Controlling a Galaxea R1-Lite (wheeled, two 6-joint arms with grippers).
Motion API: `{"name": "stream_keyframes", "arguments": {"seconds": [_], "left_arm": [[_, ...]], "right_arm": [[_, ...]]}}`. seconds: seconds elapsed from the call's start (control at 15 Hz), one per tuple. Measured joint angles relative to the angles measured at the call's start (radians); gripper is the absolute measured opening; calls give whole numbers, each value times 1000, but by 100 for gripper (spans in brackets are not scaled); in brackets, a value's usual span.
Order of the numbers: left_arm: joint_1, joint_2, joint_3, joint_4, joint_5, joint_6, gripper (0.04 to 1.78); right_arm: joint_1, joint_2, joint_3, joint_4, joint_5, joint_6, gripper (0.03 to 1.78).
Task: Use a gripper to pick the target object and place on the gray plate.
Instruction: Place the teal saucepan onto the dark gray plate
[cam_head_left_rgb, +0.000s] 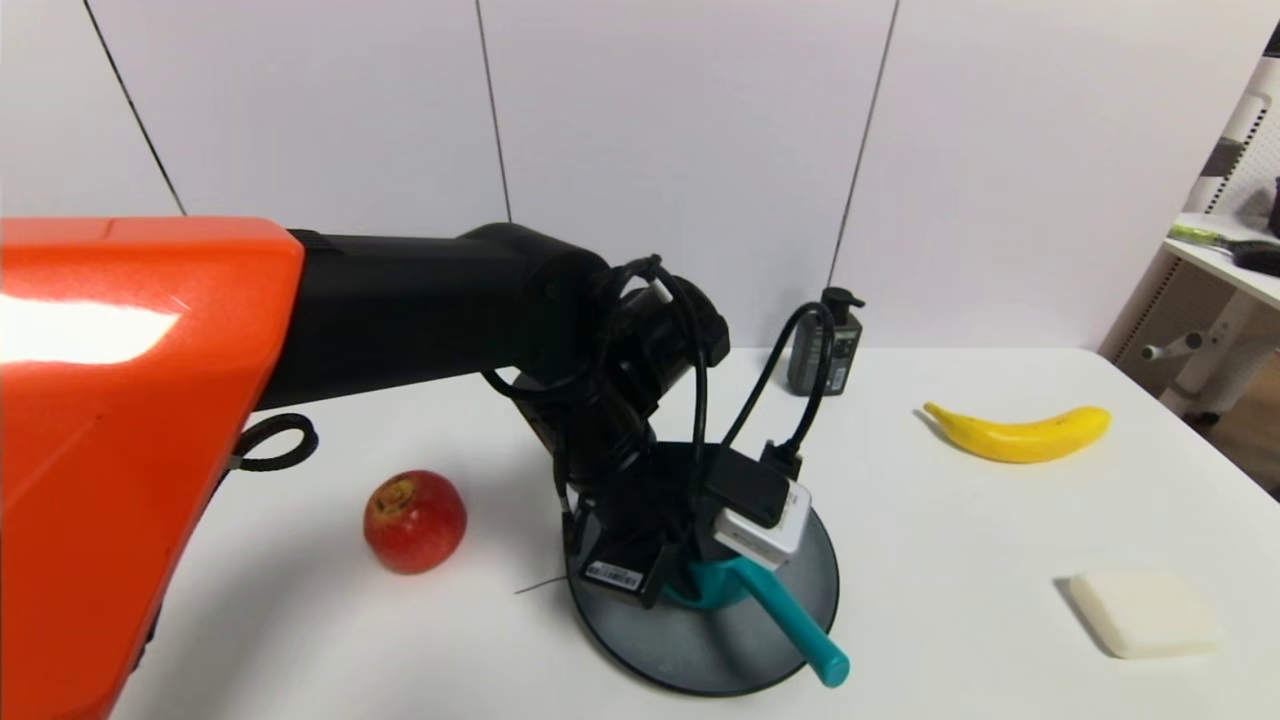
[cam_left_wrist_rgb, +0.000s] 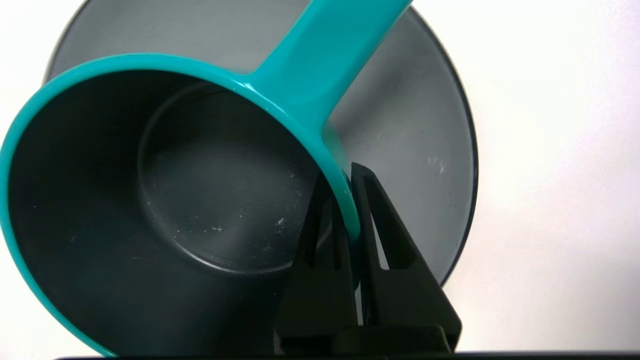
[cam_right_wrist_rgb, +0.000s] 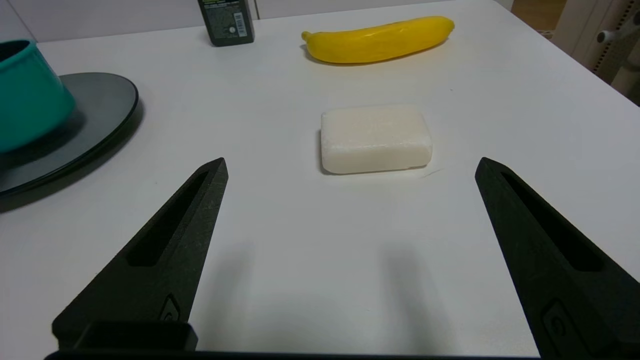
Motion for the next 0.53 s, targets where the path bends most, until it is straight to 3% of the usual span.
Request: {"name": "stream_keyframes", "arguments": {"seconds": [0.27,0.53], "left_arm": [[-11,19,1,-1,12,2,11],[-14,18,-1,1,12,3,70]], "right_arm": [[0,0,0,0,0,0,171],[0,0,0,0,1,0,171]]}}
